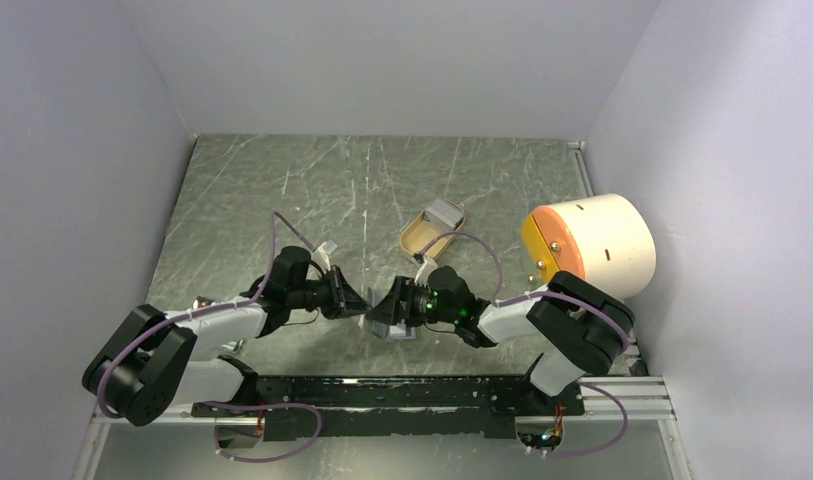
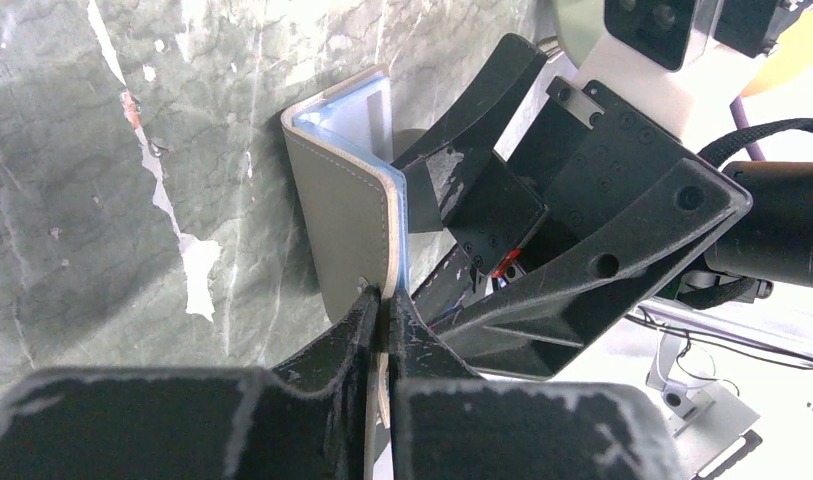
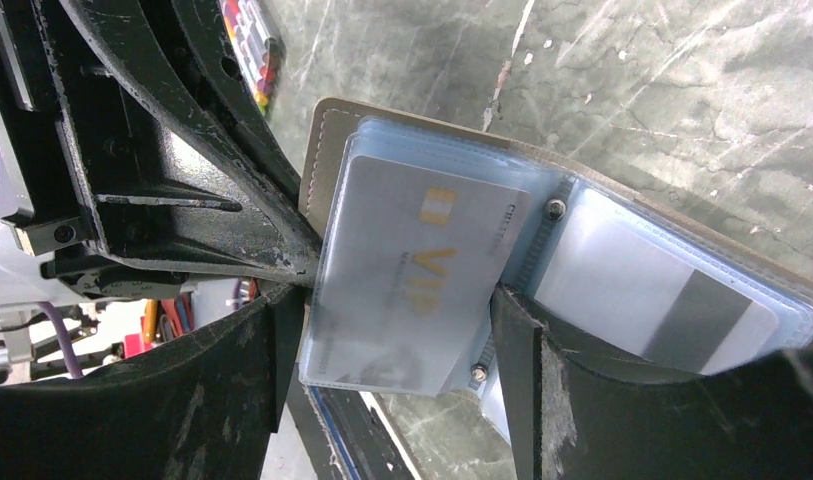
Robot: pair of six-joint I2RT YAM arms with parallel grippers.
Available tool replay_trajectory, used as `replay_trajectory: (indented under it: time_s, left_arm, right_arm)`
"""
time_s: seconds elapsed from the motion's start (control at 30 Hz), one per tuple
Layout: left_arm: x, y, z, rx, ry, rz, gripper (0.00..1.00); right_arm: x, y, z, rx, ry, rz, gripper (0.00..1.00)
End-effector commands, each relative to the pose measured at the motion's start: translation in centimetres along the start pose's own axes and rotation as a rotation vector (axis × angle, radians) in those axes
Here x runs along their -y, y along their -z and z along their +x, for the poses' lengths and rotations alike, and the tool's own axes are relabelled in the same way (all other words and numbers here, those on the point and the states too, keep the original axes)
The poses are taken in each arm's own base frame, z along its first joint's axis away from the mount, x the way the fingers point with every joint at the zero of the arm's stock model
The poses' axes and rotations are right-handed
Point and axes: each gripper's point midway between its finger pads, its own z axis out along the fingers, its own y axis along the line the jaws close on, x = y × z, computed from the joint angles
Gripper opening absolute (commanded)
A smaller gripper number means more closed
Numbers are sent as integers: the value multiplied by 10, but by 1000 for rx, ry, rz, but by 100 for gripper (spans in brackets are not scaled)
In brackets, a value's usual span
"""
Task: Put the credit cards into the card holder
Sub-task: Turn over the card slot in the card holder.
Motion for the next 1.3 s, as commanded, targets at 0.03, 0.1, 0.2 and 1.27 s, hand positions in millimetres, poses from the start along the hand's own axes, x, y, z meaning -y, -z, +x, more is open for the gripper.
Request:
replay_trajectory:
  time_s: [0.03, 0.1, 0.2, 1.27]
  left_arm:
    - [13, 1, -3, 7, -32, 30, 9]
    - [11, 1, -3, 7, -31, 19, 9]
    - [9, 0, -2, 6, -28, 14, 9]
    - [6, -2, 1, -13, -20, 16, 9]
  right_arm:
    - [0, 4, -5, 27, -21, -10, 70]
    - [1, 6, -6, 33, -18, -10, 71]
    - [4, 8, -8, 44, -9, 13, 73]
    - [4, 7, -13, 48, 8, 46, 72]
